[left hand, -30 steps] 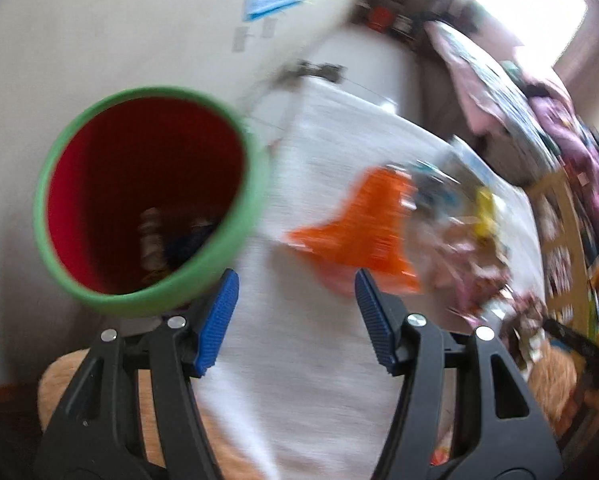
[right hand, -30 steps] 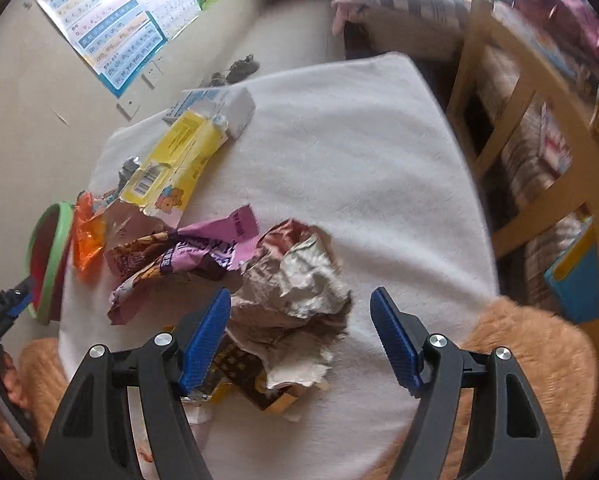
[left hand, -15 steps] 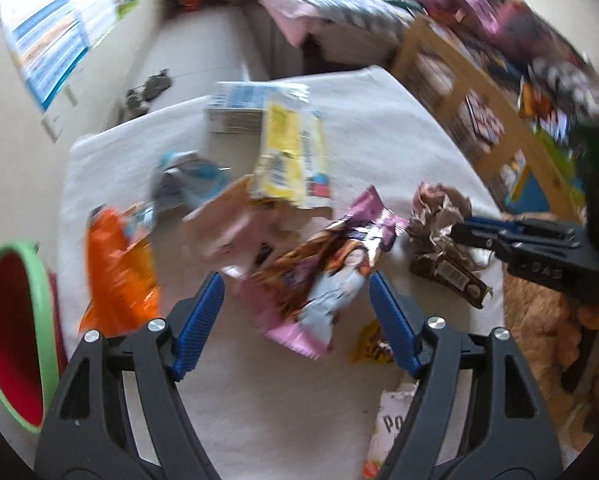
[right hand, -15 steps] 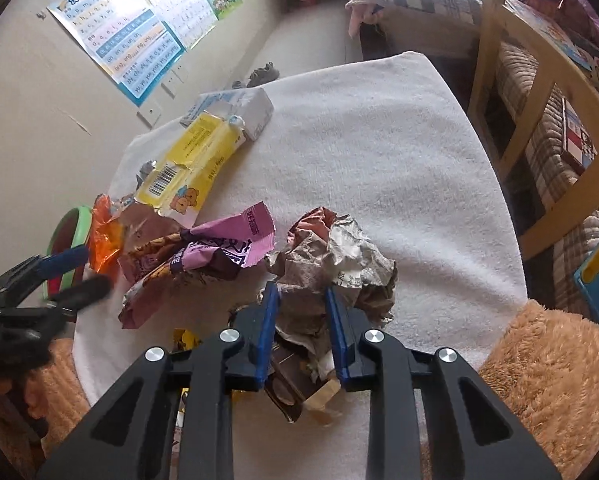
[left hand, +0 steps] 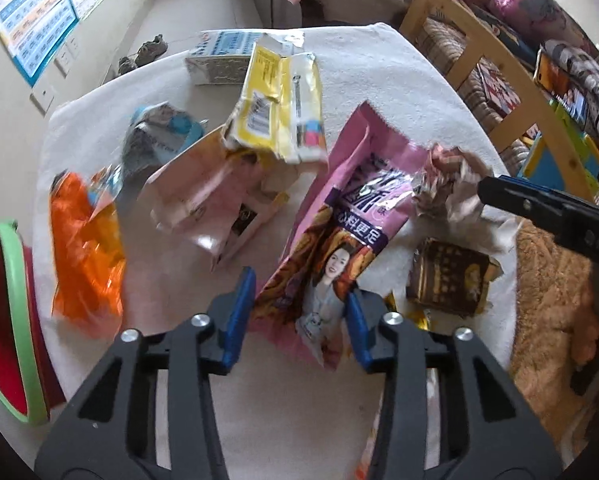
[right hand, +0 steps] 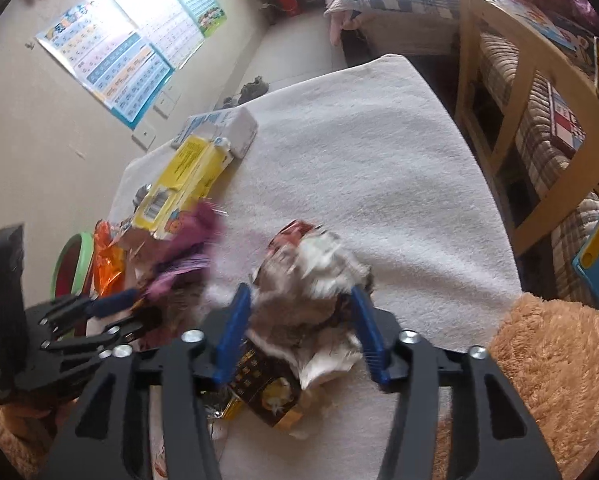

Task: Collect trash
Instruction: 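Grasp the crumpled brown paper with the right gripper while the left moves to the pink wrapper, then grasp the large pink snack wrapper with the left gripper and lift it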

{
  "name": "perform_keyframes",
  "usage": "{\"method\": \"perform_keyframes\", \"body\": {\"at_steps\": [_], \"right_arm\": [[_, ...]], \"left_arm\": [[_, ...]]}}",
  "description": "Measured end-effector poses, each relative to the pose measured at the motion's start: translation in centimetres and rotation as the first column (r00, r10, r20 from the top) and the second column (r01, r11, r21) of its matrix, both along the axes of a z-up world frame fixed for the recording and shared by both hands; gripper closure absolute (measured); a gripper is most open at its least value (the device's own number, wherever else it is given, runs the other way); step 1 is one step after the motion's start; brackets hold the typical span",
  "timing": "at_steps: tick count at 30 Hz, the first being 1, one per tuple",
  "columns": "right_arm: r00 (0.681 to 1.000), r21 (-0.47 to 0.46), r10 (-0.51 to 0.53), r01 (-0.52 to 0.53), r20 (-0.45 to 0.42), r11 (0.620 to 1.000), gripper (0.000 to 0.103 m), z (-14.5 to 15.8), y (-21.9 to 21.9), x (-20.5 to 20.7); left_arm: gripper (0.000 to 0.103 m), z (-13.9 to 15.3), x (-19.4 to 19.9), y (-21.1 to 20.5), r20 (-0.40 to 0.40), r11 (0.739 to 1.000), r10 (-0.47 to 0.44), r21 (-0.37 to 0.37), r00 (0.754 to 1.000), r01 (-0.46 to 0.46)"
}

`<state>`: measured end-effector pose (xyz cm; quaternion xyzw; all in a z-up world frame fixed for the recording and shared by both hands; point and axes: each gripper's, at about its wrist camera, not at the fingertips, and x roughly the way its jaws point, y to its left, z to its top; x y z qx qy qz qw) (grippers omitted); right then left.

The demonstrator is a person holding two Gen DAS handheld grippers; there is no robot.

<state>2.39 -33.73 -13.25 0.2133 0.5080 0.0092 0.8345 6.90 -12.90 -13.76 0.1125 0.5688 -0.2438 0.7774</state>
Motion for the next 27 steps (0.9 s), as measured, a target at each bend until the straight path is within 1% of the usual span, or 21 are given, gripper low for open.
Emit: {"method": "perform_keyframes", "body": {"at_steps": [2, 4, 7, 8, 11, 12, 13, 14, 15, 17, 20, 23, 27], "right_arm": [[1.0, 0.0, -0.006, 0.006, -0.009, 1.0, 0.039, -0.2, -0.2, 0.2], [1.0, 0.005, -0.007, 0.008, -0.027, 1.0, 0.039, -0.6, -0.2, 0.3], [0.999, 0.005, 0.0, 0.0, -0.045, 1.0, 0.035, -1.1, -0.1, 0.6], [0.999, 0.004, 0.005, -0.005, -0.052, 1.0, 0.029, -1.3, -0.1, 0.8], [0.997, -0.01, 0.026, -0.026, -0.067, 1.0, 0.028, -2.0, 0.3, 1.5], [0.997, -0.005, 0.034, -0.034, -0.068, 0.999, 0.029, -2.2, 0.5, 1.7], [0.997, -0.001, 0.041, -0.041, -0.067, 0.999, 0.033, -2.3, 0.6, 1.7], [0.997, -0.004, 0.049, -0.049, -0.066, 0.999, 0.044, -2.4, 0.7, 1.7], [0.997, -0.005, 0.051, -0.052, -0.061, 0.999, 0.047, -2.4, 0.8, 1.6], [0.998, -0.006, 0.047, -0.047, -0.039, 0.999, 0.054, -2.1, 0.7, 1.3], [1.0, -0.003, 0.016, -0.016, -0.003, 1.0, 0.056, -1.6, 0.1, 1.0], [1.0, 0.016, -0.009, 0.009, 0.012, 1.0, 0.056, -1.5, -0.5, 0.8], [1.0, 0.017, -0.002, 0.002, 0.004, 1.0, 0.056, -1.7, -0.3, 0.9]], "left_arm": [[0.065, 0.2, -0.5, 0.9, -0.012, 1.0, 0.014, -0.009, 1.0, -0.014], [0.064, 0.3, -0.9, 1.3, -0.017, 1.0, 0.019, -0.01, 1.0, -0.019], [0.059, 0.3, -1.3, 1.4, -0.008, 1.0, 0.017, -0.003, 1.0, -0.017], [0.057, 0.3, -1.3, 1.4, -0.004, 1.0, 0.016, 0.001, 1.0, -0.016], [0.055, 0.1, -1.1, 1.0, -0.001, 1.0, 0.012, 0.007, 1.0, -0.011], [0.054, 0.2, -1.0, 1.0, 0.002, 1.0, 0.01, 0.01, 1.0, -0.01], [0.053, 0.2, -1.0, 0.8, 0.007, 1.0, 0.01, 0.014, 1.0, -0.01], [0.051, 0.2, -1.0, 0.8, 0.01, 1.0, 0.011, 0.014, 1.0, -0.011], [0.05, 0.2, -1.0, 0.8, 0.009, 1.0, 0.011, 0.011, 1.0, -0.011], [0.046, 0.3, -1.0, 0.9, 0.01, 1.0, 0.014, 0.006, 1.0, -0.014], [0.039, 0.6, -1.0, 1.1, 0.018, 1.0, 0.022, -0.005, 1.0, -0.022], [0.039, 0.7, -0.7, 1.1, 0.019, 0.999, 0.031, -0.016, 0.999, -0.031], [0.039, 0.8, 0.2, 0.4, 0.011, 0.998, 0.037, -0.043, 0.999, -0.036]]}}
